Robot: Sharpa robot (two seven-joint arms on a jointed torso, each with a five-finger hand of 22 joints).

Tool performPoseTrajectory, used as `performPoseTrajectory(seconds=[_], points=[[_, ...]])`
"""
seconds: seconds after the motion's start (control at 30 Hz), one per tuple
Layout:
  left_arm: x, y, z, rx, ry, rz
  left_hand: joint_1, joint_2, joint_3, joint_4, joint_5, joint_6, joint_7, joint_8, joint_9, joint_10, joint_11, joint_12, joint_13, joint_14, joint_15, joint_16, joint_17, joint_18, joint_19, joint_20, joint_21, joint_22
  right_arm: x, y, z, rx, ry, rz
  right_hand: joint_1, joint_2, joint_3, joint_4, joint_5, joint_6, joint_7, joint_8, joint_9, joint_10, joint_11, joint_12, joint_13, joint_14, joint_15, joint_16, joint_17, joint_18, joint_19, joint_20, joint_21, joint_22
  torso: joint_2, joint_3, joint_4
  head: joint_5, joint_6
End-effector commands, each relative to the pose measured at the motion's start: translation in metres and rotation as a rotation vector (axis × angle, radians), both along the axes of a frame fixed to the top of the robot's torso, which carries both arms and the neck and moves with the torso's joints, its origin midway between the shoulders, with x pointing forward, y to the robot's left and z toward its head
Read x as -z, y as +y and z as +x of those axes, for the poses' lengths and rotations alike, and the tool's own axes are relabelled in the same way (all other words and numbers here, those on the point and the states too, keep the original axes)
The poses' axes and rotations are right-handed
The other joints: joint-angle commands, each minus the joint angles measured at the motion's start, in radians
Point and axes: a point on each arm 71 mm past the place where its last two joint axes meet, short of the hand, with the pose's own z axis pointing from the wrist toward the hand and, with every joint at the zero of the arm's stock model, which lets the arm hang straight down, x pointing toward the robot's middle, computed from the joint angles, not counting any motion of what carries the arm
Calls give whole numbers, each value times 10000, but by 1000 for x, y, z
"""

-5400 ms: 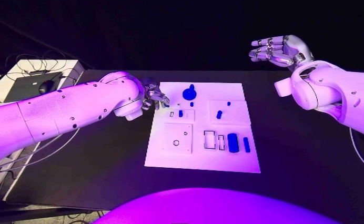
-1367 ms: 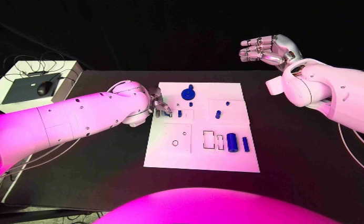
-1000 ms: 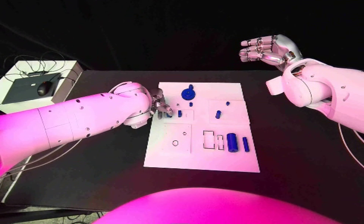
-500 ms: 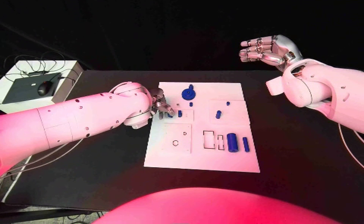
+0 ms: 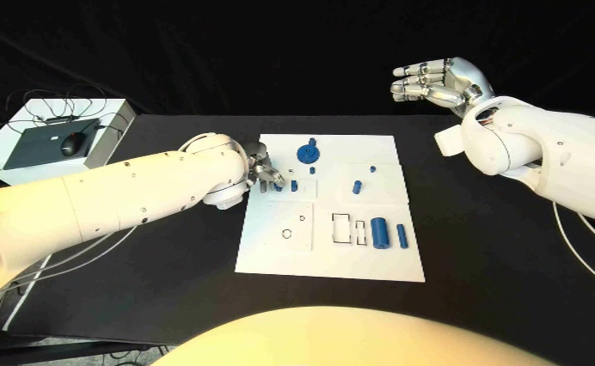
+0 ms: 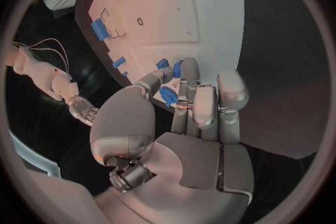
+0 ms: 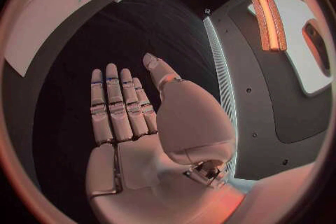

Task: Assemble the parts on the task board

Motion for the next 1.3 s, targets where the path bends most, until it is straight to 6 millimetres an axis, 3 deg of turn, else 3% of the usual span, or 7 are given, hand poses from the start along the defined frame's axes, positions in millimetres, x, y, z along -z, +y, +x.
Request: performPoseTrajectory(seconds=[0.03, 0.6, 1.3], points=[[0, -2, 1, 76, -123, 9, 112, -7, 1755, -1671, 30, 111, -59, 32, 11, 351, -310, 26, 1, 16, -86, 49, 8, -60, 56, -44, 67, 990, 0, 2, 0, -131, -12, 2, -1, 121, -44, 8, 40, 58, -16, -29, 2, -78, 20, 41, 8, -92, 3, -31, -11, 45, -39, 4, 23, -12, 1, 7, 8, -9, 1], [3, 0, 2, 90, 203, 58, 110, -3, 1747, -1663, 11, 99, -54, 30, 1, 341, -308, 23, 13, 12, -87, 45, 1, -54, 51, -46, 57, 981, 0, 2, 0, -189, 19, 12, -9, 123, -61, 2, 45, 50, -15, -30, 2, -97, 26, 43, 8, -145, 21, -37, -13, 40, -74, 18, 19, -14, -6, 10, 2, 53, 1], [8, 2, 1, 91, 298, 130, 120, 11, 1734, -1660, 13, 88, -51, 33, -1, 324, -305, 23, 24, 7, -84, 41, -5, -53, 45, -43, 62, 981, 1, 3, 0, -239, 28, 24, -16, 133, -97, 15, 54, 48, -12, -30, 1, -113, 33, 49, 8, -191, 35, -32, -12, 43, -104, 29, 19, -14, -3, 6, 9, 30, 1]])
